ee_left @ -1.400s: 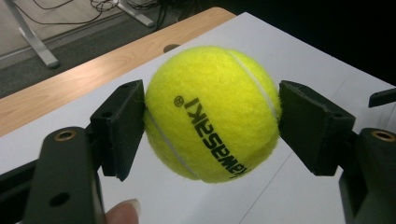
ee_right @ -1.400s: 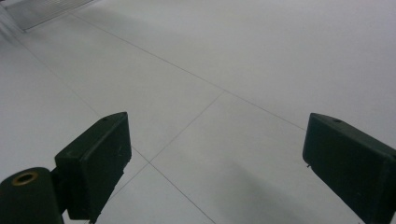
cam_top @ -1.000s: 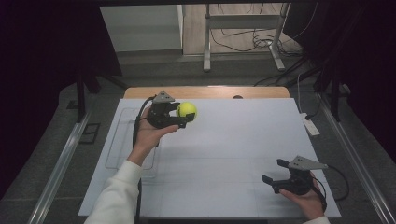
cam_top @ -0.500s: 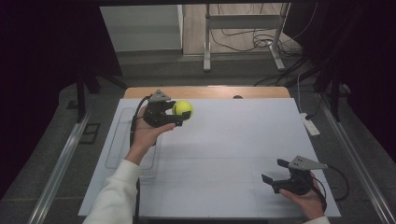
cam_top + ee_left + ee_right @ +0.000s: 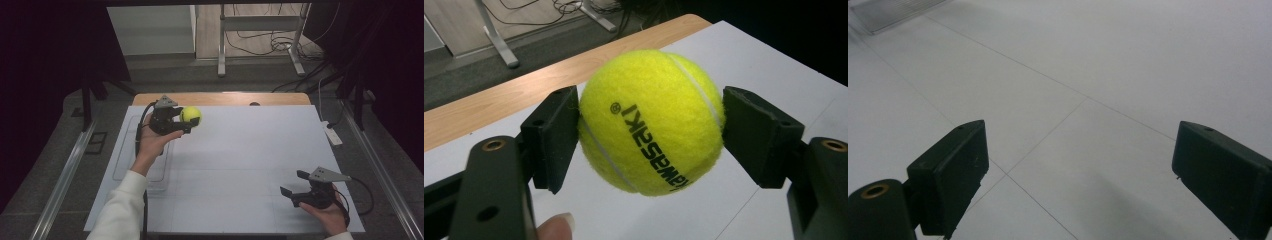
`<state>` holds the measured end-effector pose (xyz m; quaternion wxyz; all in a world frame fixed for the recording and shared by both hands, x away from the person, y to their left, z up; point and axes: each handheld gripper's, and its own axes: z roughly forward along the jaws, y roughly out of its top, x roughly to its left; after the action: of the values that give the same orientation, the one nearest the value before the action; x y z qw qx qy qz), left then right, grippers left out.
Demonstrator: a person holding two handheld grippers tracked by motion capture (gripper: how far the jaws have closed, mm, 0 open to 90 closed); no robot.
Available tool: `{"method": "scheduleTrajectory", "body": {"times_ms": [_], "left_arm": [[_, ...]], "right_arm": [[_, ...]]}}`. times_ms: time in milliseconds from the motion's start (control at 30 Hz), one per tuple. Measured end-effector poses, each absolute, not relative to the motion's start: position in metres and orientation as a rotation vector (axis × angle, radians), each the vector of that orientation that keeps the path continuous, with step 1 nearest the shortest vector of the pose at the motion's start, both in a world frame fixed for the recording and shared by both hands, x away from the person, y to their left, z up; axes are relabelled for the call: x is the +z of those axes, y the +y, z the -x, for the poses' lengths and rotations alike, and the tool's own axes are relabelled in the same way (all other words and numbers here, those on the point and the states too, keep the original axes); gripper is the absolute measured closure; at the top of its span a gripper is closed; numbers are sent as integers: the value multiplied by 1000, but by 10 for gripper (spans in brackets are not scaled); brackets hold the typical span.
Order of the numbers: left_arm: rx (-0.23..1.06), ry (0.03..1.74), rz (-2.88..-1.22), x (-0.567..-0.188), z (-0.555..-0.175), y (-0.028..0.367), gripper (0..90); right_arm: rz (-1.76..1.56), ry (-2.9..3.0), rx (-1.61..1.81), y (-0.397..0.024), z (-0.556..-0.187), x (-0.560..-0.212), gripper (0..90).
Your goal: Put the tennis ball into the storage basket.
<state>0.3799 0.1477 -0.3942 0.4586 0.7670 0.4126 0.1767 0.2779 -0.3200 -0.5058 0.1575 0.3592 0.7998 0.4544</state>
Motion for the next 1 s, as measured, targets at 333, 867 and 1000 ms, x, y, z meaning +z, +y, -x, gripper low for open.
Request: {"method": "scheduleTrajectory", "body": {"times_ms": [333, 867, 1000], "left_arm": [[447, 1035, -1883, -395, -383, 153, 269], [474, 1116, -1861, -400, -389, 174, 269], [484, 1136, -1859, -401, -390, 179, 269]], "right_arm": [[-1028, 2287, 1300, -321, -278, -506, 83], [-1029, 2288, 1300, -320, -278, -506, 83], [-1029, 2289, 1301, -320, -278, -506, 83]]}}
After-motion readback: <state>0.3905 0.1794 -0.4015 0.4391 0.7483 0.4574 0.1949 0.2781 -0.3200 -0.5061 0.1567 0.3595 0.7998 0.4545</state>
